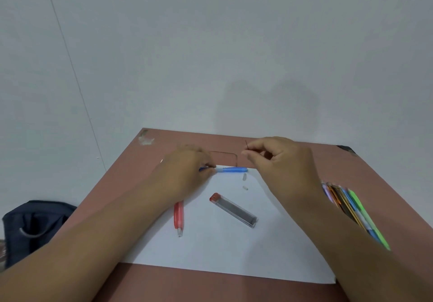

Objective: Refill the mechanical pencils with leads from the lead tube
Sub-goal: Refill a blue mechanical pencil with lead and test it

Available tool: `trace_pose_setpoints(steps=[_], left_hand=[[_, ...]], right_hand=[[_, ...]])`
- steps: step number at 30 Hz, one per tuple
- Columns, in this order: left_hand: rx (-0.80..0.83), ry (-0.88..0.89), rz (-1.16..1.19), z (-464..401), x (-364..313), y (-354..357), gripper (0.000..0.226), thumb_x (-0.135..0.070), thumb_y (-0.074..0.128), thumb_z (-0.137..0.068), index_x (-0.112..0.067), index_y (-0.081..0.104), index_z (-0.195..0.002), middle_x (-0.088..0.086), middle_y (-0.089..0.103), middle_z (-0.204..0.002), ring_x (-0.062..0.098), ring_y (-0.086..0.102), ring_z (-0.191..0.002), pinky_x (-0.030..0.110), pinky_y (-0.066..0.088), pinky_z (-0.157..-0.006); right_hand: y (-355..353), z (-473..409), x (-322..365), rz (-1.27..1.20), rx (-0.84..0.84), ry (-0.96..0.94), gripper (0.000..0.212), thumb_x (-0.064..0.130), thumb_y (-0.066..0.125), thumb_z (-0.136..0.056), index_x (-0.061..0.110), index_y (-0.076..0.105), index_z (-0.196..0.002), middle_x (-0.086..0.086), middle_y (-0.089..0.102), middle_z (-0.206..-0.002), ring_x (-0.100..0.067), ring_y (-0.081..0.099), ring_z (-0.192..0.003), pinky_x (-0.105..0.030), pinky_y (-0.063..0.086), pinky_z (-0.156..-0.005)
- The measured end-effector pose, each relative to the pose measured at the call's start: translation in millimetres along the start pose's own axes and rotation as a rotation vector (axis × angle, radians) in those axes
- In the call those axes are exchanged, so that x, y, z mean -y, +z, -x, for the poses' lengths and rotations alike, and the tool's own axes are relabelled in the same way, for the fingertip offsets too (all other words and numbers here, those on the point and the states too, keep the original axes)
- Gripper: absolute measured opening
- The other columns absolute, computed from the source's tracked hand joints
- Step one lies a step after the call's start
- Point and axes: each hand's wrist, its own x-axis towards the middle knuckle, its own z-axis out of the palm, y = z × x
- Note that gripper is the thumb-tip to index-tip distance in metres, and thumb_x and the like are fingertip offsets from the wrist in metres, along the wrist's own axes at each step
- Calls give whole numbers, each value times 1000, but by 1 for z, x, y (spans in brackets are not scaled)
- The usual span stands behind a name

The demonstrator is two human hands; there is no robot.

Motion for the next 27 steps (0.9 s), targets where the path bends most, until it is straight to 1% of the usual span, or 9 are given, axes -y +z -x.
trace_pose_setpoints(steps=[3, 5, 10, 12, 14, 17, 19, 23, 27], left_hand=[[-35, -42, 51, 1, 2, 1, 12, -32, 63, -94, -33, 74, -98, -13, 64, -99, 12, 54, -99, 37, 50, -86], [-43, -67, 120, 1, 3, -1, 12, -27, 63, -94, -33, 73, -98, -13, 65, -98, 10, 56, -96, 35, 51, -85], [-117, -151, 256, 4, 4, -10, 7, -28, 66, -95, -32, 71, -95, -14, 67, -89, 7, 59, -85, 36, 52, -79], [-144, -148, 295, 7, 3, -14, 8, -27, 65, -95, -34, 69, -94, -16, 67, -89, 4, 59, -85, 32, 51, -77], [-150, -132, 315, 9, 1, -17, 13, -25, 64, -96, -37, 65, -90, -17, 67, -89, 3, 58, -86, 28, 50, -76], [-159, -94, 328, 9, -1, -17, 17, -19, 64, -96, -36, 64, -93, -15, 68, -91, 6, 60, -88, 29, 50, -79], [-162, -65, 335, 10, -2, -17, 20, -17, 64, -96, -37, 63, -94, -15, 68, -92, 8, 60, -89, 29, 50, -79], [-149, -18, 364, 10, -3, -16, 29, -17, 66, -95, -44, 58, -90, -20, 66, -90, 4, 58, -88, 15, 43, -72], [-144, 25, 358, 9, -3, -14, 30, -14, 68, -93, -42, 59, -92, -24, 65, -89, 3, 59, -87, 14, 40, -72]], right_hand=[[-1, 1, 1, -107, -11, 78, 10, 19, 78, -86, 29, 79, -83, 19, 71, -74, 0, 65, -76, -11, 50, -67], [-3, 0, 3, -196, -13, 150, 15, 18, 78, -86, 32, 77, -80, 20, 72, -76, 0, 67, -75, -13, 53, -69], [-11, -1, 10, -508, 33, 250, 9, 11, 78, -86, 20, 78, -85, 5, 75, -74, -8, 72, -68, -25, 58, -74], [-13, 0, 13, -596, 13, 244, 11, 10, 79, -85, 20, 78, -83, 2, 76, -76, -12, 73, -72, -25, 58, -75], [-13, 0, 14, -629, -7, 243, 9, 12, 80, -83, 21, 79, -83, 1, 77, -80, -16, 74, -80, -32, 60, -81], [-12, 2, 15, -666, -22, 248, 6, 14, 80, -84, 20, 79, -86, -1, 78, -86, -21, 74, -90, -44, 58, -93], [-11, 2, 16, -699, -31, 242, 7, 13, 79, -84, 19, 79, -87, -4, 78, -89, -24, 74, -93, -47, 57, -94], [-11, 4, 21, -837, 1, 250, 7, 5, 75, -84, 9, 76, -89, -14, 77, -87, -28, 76, -89, -40, 61, -85], [-10, 7, 27, -900, 27, 252, 7, 4, 75, -81, 9, 75, -86, -17, 76, -86, -29, 76, -86, -30, 61, -75]])
